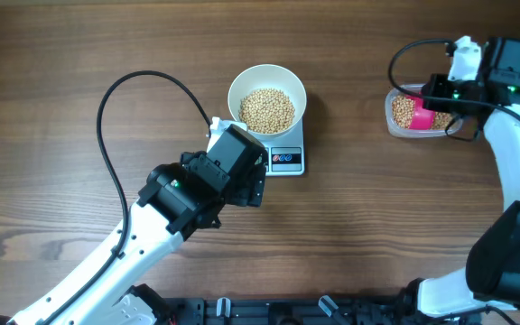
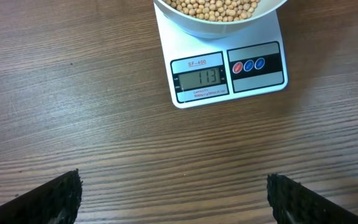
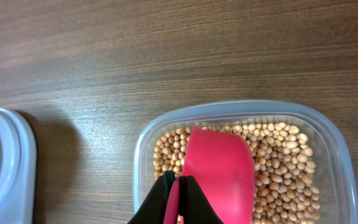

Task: Scoop item into bowl and weigh 150g on scale
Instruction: 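Drag the scoop through the soybeans and lift a small load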

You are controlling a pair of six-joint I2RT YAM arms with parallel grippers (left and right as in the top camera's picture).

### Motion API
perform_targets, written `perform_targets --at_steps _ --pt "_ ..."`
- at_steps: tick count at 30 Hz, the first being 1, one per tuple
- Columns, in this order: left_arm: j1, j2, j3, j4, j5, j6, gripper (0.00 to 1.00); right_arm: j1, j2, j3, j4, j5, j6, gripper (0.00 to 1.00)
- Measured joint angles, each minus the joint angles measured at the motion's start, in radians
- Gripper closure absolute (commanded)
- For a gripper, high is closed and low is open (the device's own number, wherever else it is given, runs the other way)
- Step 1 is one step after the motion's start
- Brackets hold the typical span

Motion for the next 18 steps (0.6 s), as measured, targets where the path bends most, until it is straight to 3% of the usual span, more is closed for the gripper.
perform_targets --at_steps 18 --pt "0.0 0.0 0.0 0.0 0.0 0.0 0.0 -0.111 0.0 0.0 -0.048 -0.135 -0.001 0.96"
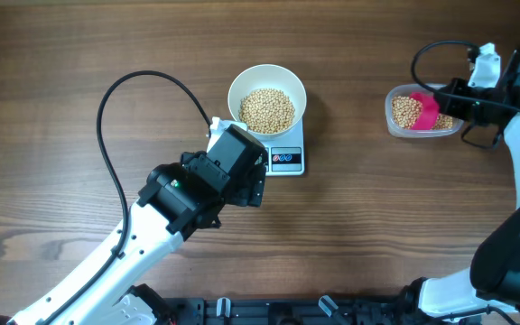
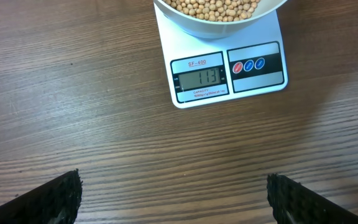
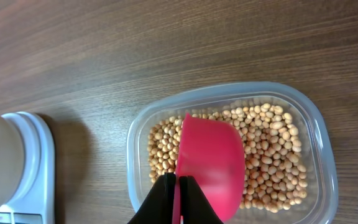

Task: Scoop item into bowl and weigh 150g on scale
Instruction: 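Drag the scoop through the soybeans and lift a small load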

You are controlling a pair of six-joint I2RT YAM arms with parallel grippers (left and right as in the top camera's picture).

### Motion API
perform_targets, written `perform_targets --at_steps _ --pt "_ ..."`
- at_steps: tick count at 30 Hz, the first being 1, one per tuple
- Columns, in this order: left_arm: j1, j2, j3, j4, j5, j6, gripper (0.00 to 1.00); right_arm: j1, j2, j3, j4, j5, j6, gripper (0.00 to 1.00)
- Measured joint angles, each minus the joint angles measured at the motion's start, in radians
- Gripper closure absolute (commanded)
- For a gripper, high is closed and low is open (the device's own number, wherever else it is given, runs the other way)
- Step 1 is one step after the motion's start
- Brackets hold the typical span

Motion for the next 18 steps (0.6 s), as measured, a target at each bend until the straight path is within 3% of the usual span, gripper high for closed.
perform_targets --at_steps 18 --pt "0.0 0.0 0.0 0.0 0.0 0.0 0.0 -0.131 0.0 0.0 -0.019 -0.229 -0.011 0.96"
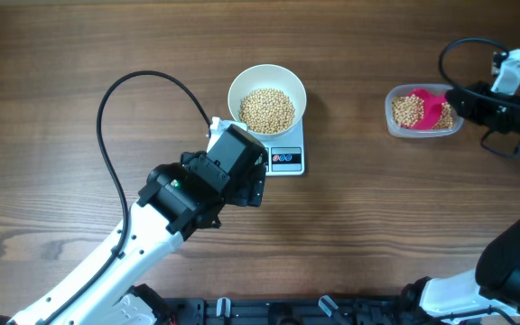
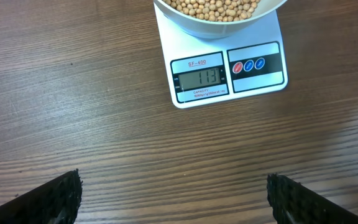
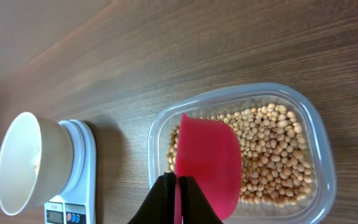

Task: Scoop item into bowl and weigh 150g on scale
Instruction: 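Drag the scoop through the soybeans and lift a small load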

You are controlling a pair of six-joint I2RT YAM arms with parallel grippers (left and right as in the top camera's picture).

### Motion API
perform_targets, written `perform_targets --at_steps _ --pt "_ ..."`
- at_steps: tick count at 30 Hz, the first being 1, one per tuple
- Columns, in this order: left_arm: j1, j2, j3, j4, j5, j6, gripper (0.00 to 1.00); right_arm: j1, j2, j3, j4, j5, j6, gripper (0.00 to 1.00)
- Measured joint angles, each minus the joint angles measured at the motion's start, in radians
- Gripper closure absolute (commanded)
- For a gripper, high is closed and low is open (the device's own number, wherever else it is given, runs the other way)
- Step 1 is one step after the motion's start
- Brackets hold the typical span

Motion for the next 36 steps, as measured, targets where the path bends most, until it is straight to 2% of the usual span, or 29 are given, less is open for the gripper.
perform_targets --at_steps 18,24,30,36 --pt "0.0 0.0 0.0 0.0 0.0 0.0 0.0 -0.093 0.0 0.0 0.021 -0.19 -0.004 0.96" --pt "0.0 0.0 0.0 0.0 0.0 0.0 0.0 -0.114 0.0 0.0 0.078 -0.288 -0.002 0.96" --pt "0.0 0.0 0.0 0.0 0.0 0.0 0.0 -0.123 0.0 0.0 0.235 -0.4 0.13 0.96" --pt "0.0 0.0 0.0 0.0 0.0 0.0 0.0 0.021 0.0 0.001 0.475 -0.433 0.32 0.96"
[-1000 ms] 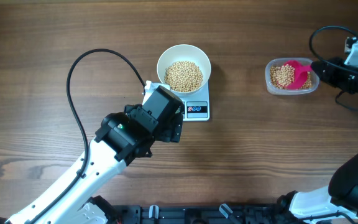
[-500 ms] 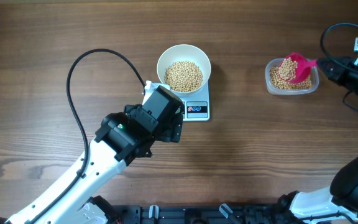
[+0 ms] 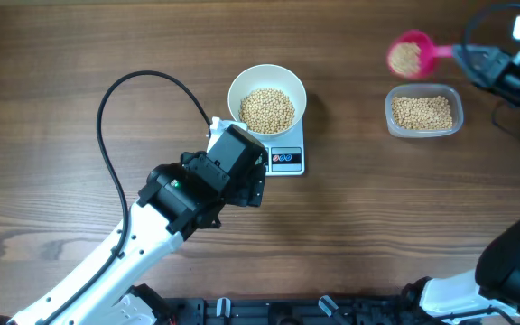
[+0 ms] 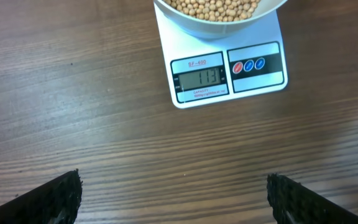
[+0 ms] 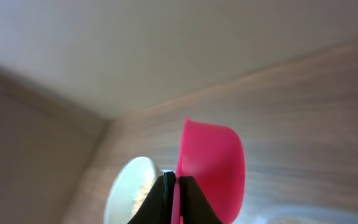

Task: Scoop item into bowl and weigh 150g on scale
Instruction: 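Drag the scoop through the soybeans and lift a small load, then carry the filled scoop left over the white bowl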

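A white bowl (image 3: 267, 97) of soybeans sits on a white scale (image 3: 286, 159); the scale's display (image 4: 201, 78) reads 113. A clear tub (image 3: 424, 112) of soybeans lies at the right. My right gripper (image 5: 176, 199) is shut on the handle of a pink scoop (image 3: 407, 56), which holds beans and hangs in the air above and left of the tub. In the right wrist view the pink scoop (image 5: 211, 169) is seen from its outside and the white bowl (image 5: 131, 186) is blurred beyond it. My left gripper (image 4: 173, 202) is open over bare wood in front of the scale.
A black cable (image 3: 125, 108) loops over the table left of the bowl. The left arm (image 3: 188, 194) stands just in front of the scale. The wooden table (image 3: 377, 226) stretches between scale and tub.
The right gripper has lifted the pink scoop out of the tub; it is now in the air, loaded with beans, up and left of the tub. The left arm has not moved.
The pink scoop was down in the tub's left half, in the right gripper. Then it sat further right in the beans, at 1.2 s ago near the tub's right side. Now it is raised with beans in it. The scale read 113 throughout.
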You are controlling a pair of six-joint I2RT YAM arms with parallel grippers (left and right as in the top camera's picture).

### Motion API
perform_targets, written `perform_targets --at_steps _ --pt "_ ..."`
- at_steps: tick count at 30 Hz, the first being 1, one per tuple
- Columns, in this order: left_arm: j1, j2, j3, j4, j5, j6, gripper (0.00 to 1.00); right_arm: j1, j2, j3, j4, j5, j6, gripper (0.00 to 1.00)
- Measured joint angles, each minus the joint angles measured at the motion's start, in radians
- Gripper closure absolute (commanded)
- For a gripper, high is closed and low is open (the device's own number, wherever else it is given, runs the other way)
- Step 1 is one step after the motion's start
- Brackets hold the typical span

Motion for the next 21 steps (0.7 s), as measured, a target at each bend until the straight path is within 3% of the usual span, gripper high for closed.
perform_targets --at_steps 5,10,15,21 --pt "0.0 0.0 0.0 0.0 0.0 0.0 0.0 0.148 0.0 0.0 0.182 -0.005 0.154 0.96" --pt "0.0 0.0 0.0 0.0 0.0 0.0 0.0 0.273 0.0 0.0 0.219 0.009 0.216 0.96" --pt "0.0 0.0 0.0 0.0 0.0 0.0 0.0 0.385 0.0 0.0 0.222 0.046 0.201 0.96" --pt "0.0 0.0 0.0 0.0 0.0 0.0 0.0 0.49 0.0 0.0 0.222 0.056 0.06 0.96"
